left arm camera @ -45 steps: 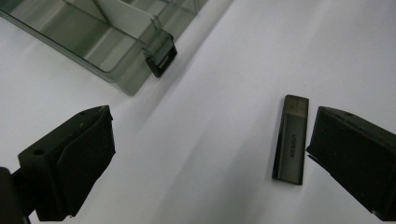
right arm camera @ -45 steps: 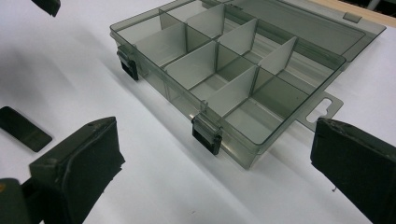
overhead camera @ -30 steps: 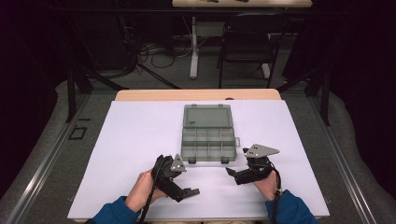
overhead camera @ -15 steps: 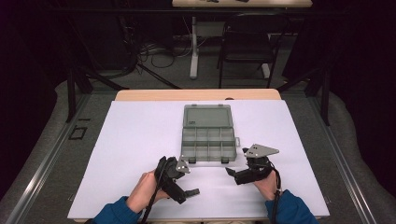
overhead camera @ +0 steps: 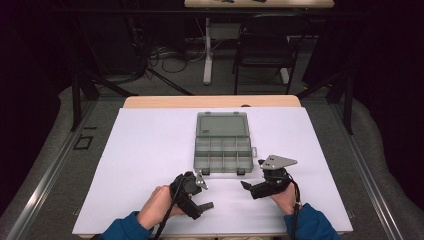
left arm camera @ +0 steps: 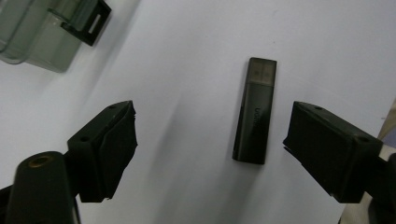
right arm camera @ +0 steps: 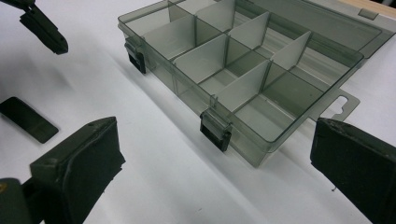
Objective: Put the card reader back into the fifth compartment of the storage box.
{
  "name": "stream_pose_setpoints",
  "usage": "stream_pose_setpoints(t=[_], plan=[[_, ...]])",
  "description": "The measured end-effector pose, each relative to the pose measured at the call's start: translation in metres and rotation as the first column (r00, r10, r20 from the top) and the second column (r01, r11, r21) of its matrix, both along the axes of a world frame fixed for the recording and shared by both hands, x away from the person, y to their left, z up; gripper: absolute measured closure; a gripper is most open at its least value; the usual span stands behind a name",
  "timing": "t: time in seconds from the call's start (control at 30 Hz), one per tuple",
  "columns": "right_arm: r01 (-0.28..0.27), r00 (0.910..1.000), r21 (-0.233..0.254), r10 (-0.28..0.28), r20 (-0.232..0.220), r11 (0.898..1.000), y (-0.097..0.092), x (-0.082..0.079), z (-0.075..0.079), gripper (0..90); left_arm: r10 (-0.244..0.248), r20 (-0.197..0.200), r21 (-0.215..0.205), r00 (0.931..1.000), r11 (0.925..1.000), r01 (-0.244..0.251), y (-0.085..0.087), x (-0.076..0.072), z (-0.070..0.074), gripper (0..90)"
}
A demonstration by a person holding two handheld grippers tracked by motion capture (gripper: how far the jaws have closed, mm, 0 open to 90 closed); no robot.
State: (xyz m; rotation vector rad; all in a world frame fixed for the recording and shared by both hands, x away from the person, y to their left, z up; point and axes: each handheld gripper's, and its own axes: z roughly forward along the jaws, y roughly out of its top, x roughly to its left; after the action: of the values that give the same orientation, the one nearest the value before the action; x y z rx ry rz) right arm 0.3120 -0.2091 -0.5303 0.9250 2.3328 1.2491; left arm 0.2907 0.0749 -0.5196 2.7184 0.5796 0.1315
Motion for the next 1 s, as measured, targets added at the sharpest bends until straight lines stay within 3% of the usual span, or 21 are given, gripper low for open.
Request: stream_pose_setpoints(t=[0.23, 0.33, 0.47, 0.67, 1.0], plan=[[-0.004, 0.9999, -0.005, 0.004, -0.009, 1.000, 0.000, 0.001, -0.002, 1.1, -0.049, -0.042, 0.039, 0.9979, 0.9980, 0.051, -0.008, -0.004, 0.001, 36.8], [-0.004, 0.9999, -0.007, 0.004, -0.011, 1.000, 0.000, 0.001, -0.002, 1.1, -0.077, -0.065, 0.076, 0.9949, 0.9937, 0.082, -0.013, -0.006, 0.000, 45.4], [-0.005, 1.0000, -0.005, 0.005, -0.008, 1.000, 0.000, 0.001, -0.002, 1.1, -0.094, -0.084, 0.097, 0.9920, 0.9900, 0.102, -0.017, -0.005, -0.001, 55.1], [-0.009, 0.9999, -0.010, 0.009, -0.010, 1.000, 0.000, 0.001, -0.002, 1.1, -0.099, -0.121, 0.124, 0.9877, 0.9857, 0.114, -0.020, -0.004, -0.004, 64.8], [-0.014, 0.9998, -0.017, 0.014, -0.016, 1.000, 0.001, 0.001, -0.003, 1.1, -0.104, -0.122, 0.157, 0.9871, 0.9800, 0.122, -0.024, -0.003, -0.004, 72.4]])
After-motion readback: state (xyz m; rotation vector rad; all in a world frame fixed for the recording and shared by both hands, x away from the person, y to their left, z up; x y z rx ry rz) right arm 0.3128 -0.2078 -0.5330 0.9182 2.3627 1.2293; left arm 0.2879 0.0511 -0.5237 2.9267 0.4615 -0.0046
